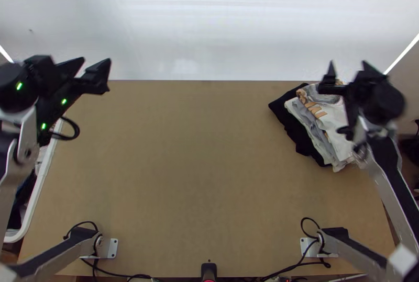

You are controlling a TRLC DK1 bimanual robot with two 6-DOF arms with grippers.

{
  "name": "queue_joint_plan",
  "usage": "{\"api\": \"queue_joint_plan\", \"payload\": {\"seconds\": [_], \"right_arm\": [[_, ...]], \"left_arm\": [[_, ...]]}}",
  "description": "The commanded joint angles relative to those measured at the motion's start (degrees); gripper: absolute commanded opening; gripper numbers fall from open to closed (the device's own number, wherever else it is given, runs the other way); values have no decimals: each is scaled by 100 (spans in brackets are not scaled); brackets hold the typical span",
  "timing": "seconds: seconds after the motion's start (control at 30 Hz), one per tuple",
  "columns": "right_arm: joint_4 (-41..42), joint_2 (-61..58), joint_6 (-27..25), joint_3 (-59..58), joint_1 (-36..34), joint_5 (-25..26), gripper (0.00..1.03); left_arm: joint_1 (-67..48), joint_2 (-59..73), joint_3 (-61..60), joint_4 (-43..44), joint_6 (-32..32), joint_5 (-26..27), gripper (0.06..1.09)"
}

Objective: Fold the t-shirt

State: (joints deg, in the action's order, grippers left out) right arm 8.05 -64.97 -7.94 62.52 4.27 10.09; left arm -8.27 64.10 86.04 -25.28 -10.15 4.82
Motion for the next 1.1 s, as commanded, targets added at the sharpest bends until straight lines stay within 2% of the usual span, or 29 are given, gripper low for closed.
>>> {"api": "queue_joint_plan", "payload": {"seconds": [0.0, 0.13, 0.27, 0.33, 0.57, 0.73, 0.87, 0.97, 1.07], "right_arm": [[-348, 2225, 461, -170, 109, 99, 99], [-32, 2929, 548, -759, 65, 160, 99], [908, 3438, 513, -1735, -5, 187, 99], [979, 3623, 557, -2095, 3, 187, 99], [1040, 4027, 680, -3361, 144, 178, 99], [1084, 4273, 663, -4257, 276, 178, 99], [1304, 4713, 566, -5066, 390, 178, 99], [1779, 5020, 118, -5742, 601, 169, 99], [1752, 5319, 47, -6085, 768, 160, 99]], "left_arm": [[54, -1743, -1898, 1385, 128, -895, 104], [221, -2621, -2847, 1719, 101, -1238, 104], [572, -3738, -4157, 2457, 145, -1378, 104], [678, -4344, -4798, 3029, 207, -1370, 104], [695, -5452, -5827, 3196, 778, -1370, 104], [669, -6401, -6881, 3837, 1349, -1220, 104], [801, -6427, -7250, 3934, 1349, -1238, 104], [818, -6427, -7549, 4136, 1332, -1229, 104], [810, -6427, -7866, 4145, 1288, -1220, 104]]}}
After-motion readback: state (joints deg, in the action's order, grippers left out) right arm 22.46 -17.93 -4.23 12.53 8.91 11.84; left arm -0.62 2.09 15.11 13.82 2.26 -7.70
